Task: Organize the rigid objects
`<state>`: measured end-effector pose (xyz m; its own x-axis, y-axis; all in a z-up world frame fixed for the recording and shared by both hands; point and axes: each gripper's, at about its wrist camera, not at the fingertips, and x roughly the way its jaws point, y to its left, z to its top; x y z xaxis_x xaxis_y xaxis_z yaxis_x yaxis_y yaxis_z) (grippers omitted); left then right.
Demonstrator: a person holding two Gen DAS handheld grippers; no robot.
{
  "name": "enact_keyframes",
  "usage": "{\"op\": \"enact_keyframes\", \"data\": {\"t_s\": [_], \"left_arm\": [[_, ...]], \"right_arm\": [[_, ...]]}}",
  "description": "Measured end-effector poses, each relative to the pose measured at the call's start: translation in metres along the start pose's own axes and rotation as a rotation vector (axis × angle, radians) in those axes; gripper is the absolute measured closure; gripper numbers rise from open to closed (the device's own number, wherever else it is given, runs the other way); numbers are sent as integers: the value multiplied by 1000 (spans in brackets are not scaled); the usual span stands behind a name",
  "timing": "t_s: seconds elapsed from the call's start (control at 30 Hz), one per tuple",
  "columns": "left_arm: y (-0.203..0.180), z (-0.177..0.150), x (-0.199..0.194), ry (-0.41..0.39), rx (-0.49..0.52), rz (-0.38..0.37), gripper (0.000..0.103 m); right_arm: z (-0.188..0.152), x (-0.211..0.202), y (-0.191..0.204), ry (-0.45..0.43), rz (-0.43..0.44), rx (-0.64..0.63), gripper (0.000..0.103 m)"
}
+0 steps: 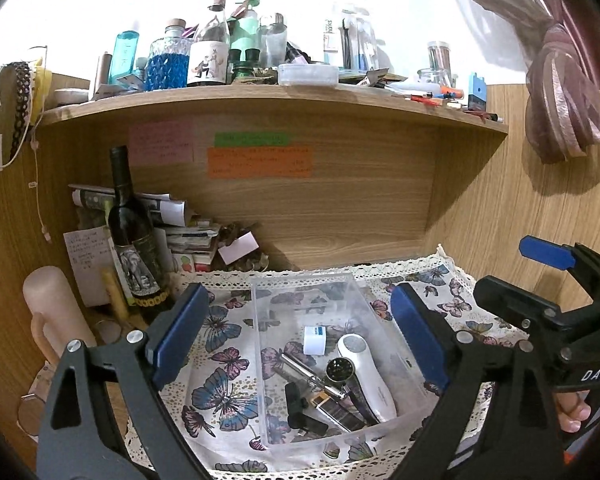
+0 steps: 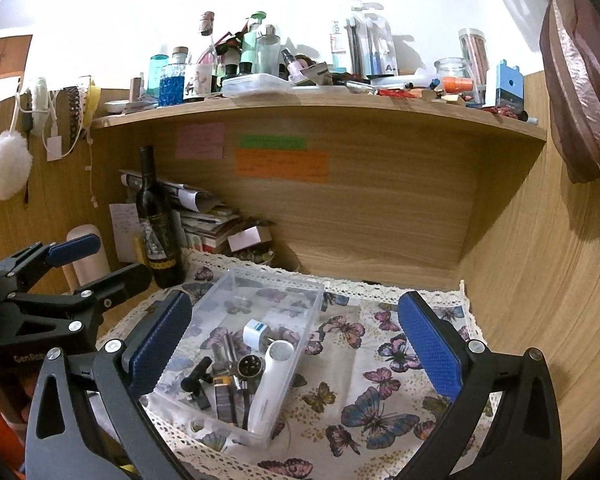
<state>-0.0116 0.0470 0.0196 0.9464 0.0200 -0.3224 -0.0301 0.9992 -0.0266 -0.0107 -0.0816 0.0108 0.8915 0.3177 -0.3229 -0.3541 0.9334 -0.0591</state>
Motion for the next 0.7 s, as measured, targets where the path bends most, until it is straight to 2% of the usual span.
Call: {"op": "enact_keyframes", "data": {"t_s": [0.7], "left_arm": [[-1,-1,9,22,-5,-13,10]], "right_arm": [[2,2,-1,0,-6,-4,0]]}}
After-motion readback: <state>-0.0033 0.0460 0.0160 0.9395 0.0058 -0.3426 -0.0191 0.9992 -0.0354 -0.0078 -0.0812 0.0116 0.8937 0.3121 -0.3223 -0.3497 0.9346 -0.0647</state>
